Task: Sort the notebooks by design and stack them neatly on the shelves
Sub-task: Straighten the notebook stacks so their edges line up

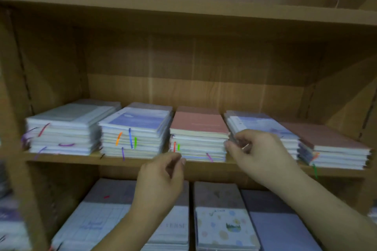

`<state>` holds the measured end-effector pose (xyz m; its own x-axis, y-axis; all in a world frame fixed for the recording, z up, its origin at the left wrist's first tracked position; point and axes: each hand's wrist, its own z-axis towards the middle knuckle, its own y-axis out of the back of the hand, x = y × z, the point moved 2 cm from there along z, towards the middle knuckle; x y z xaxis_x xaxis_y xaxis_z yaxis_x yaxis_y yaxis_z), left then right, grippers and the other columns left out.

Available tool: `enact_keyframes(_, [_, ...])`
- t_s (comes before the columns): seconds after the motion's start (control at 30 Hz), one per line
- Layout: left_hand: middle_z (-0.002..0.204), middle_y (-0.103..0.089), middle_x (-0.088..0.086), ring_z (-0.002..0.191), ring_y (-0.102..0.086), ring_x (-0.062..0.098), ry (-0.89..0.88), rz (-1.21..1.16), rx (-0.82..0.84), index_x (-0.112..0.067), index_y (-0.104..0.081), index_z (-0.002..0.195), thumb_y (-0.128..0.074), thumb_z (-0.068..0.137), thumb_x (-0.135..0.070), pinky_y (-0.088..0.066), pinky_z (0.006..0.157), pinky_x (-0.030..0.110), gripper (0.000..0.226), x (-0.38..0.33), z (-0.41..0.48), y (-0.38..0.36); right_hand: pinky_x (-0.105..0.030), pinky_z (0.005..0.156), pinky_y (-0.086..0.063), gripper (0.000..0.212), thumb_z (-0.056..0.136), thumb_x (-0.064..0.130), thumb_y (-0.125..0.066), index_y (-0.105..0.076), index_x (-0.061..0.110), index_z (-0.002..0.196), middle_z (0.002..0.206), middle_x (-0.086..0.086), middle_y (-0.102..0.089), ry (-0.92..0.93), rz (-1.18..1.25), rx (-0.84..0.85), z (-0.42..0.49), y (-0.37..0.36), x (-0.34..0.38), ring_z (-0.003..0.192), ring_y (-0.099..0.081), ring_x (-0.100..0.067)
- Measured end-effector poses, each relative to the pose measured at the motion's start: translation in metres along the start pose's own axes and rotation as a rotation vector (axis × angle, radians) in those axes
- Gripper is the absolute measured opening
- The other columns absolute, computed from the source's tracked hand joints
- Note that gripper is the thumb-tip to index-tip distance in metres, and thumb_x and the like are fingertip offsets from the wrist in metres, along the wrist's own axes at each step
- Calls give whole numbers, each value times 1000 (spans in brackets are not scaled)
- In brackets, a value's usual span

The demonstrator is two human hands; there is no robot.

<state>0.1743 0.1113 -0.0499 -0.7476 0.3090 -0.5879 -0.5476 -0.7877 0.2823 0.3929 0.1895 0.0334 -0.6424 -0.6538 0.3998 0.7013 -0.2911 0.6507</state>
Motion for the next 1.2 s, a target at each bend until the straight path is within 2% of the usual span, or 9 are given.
enact_keyframes(0.1, [60, -64, -11, 55, -60, 6, 54, 45, 25, -26, -73, 93, -65, 90, -36, -52, 56, 32, 13, 24, 0, 22, -37, 69, -53, 38, 87, 54, -65, -64, 17, 81, 72, 1, -64, -101, -114, 106, -4, -28, 2, 78, -64, -22])
enact_keyframes(0.23, [52, -52, -11, 52, -52, 7, 34, 79, 117, -23, -74, 103, -61, 92, -43, -42, 51, 29, 26, 34, 7, 20, -34, 54, -40, 48, 88, 64, -61, -51, 22, 68, 64, 3, -52, -115, -197, 205, -7, -49, 0, 64, -54, -18])
enact_keyframes(0.37, [56, -57, -4, 55, -57, 14, -17, 102, 121, -19, -72, 87, -57, 94, -43, -47, 51, 37, 29, 38, 16, 12, -34, 54, -37, 49, 88, 68, -58, -48, 24, 70, 66, 1, -50, -96, -274, 224, -4, -60, -4, 65, -53, -20])
enact_keyframes(0.43, [54, -54, -4, 55, -57, 21, -46, 135, 110, -18, -68, 79, -56, 94, -43, -45, 50, 37, 32, 42, 18, 10, -34, 53, -36, 47, 89, 64, -60, -47, 24, 69, 65, 2, -50, -77, -300, 232, -1, -60, -6, 62, -50, -18])
enact_keyframes(0.53, [50, -46, -3, 51, -49, 18, -24, 73, 91, -15, -60, 67, -60, 94, -41, -43, 49, 38, 37, 48, 22, 7, -35, 53, -36, 47, 89, 49, -71, -47, 19, 61, 54, 3, -48, -43, -204, 237, 1, -60, -12, 56, -49, -15])
enact_keyframes(0.8, [49, -54, -1, 51, -54, 18, 18, -14, 134, -15, -61, 64, -61, 98, -40, -45, 52, 40, 42, 50, 20, 6, -37, 58, -50, 49, 90, 37, -73, -46, 18, 54, 47, 2, -49, -69, -141, 203, -3, -58, -13, 53, -57, -16])
enact_keyframes(0.97, [51, -55, 2, 52, -55, 17, 33, 0, 153, -15, -66, 69, -64, 97, -42, -46, 54, 40, 39, 49, 26, 13, -41, 60, -56, 45, 91, 45, -70, -55, 16, 60, 52, -3, -57, -165, -85, 243, -5, -53, -9, 50, -62, -18])
enact_keyframes(1.07, [53, -56, -2, 55, -55, 16, 9, 75, 165, -17, -67, 75, -62, 98, -39, -45, 54, 38, 32, 44, 29, 12, -41, 60, -57, 38, 93, 48, -66, -61, 16, 74, 58, -3, -62, -203, -75, 253, -3, -52, -1, 52, -64, -19])
enact_keyframes(1.2, [52, -50, -7, 54, -52, 15, 18, 59, 153, -19, -61, 72, -62, 99, -30, -34, 49, 27, 30, 41, 28, 7, -37, 59, -58, 33, 95, 47, -65, -62, 15, 87, 64, -5, -64, -260, -69, 278, 3, -50, 1, 59, -64, -21])
